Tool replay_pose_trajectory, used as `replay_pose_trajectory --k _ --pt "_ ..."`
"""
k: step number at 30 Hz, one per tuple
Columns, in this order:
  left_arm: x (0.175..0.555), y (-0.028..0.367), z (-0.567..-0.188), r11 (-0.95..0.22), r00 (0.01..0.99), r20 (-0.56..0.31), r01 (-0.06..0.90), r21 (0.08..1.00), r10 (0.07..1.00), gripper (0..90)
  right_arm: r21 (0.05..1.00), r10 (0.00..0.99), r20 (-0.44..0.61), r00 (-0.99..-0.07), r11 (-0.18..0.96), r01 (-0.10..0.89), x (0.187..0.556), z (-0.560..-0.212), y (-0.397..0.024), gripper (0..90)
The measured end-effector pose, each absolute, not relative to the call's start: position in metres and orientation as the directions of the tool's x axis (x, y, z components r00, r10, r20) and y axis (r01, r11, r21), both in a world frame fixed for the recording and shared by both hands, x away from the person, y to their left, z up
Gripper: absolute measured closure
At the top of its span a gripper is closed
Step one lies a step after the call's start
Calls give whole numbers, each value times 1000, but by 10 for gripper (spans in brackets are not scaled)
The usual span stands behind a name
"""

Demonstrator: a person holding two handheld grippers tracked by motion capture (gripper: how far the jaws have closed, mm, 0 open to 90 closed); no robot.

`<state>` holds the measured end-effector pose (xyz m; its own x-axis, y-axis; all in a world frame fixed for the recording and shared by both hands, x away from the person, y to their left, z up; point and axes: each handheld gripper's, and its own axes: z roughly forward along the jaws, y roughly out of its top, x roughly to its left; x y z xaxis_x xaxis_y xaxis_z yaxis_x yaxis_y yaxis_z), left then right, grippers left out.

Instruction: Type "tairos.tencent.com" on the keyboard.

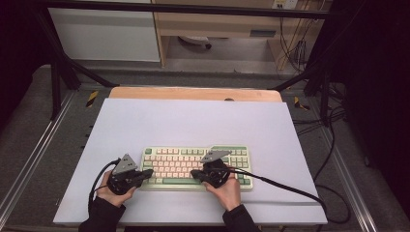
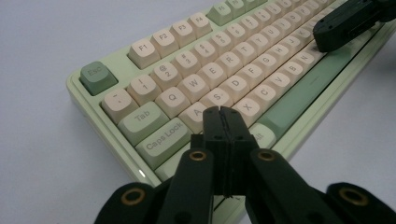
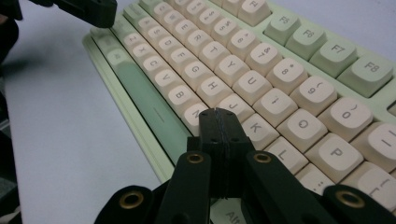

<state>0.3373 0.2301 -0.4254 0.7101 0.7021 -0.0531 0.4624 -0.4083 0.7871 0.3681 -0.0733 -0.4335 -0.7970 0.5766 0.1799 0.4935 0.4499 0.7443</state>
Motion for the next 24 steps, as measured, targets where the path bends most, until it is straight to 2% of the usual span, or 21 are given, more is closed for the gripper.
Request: replay_pose_trajectory --k 9,17,24 --pt "337 232 -424 -404 709 -56 462 790 703 895 756 585 171 -793 438 486 367 -425 -78 900" --pt "336 233 -423 -397 710 -61 460 794 701 886 764 615 150 -774 425 486 366 -409 -101 895" --pt "337 234 -421 -401 717 -75 470 786 693 782 766 662 144 -736 396 507 364 -404 -133 823"
